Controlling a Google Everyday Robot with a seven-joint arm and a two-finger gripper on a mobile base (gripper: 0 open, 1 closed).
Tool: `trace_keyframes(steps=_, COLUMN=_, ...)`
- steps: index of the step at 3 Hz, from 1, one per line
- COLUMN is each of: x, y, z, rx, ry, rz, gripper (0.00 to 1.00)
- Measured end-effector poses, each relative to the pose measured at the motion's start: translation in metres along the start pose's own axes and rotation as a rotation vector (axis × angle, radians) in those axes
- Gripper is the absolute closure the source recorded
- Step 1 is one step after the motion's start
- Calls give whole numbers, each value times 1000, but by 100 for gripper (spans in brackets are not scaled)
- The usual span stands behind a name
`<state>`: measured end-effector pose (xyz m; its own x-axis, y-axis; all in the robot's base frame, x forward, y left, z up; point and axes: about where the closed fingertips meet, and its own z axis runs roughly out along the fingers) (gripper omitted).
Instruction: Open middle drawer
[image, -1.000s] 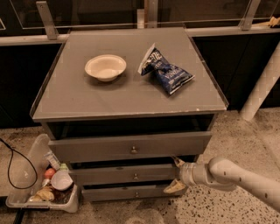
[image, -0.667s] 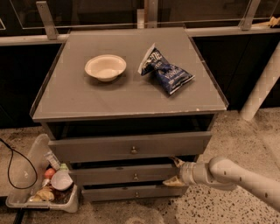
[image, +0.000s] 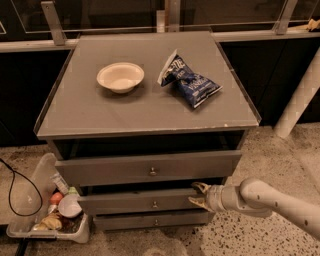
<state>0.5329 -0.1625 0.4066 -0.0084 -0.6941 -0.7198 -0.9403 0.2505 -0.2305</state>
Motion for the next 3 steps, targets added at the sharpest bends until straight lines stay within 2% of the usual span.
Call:
trace_keyframes(steps=1, x=-4, y=-1, z=-3, rx=0, ry=0, rz=0, gripper=100)
trace_keyframes(steps=3, x=-2, y=4, z=-9, rx=-4, ry=-8, rz=2, gripper=100)
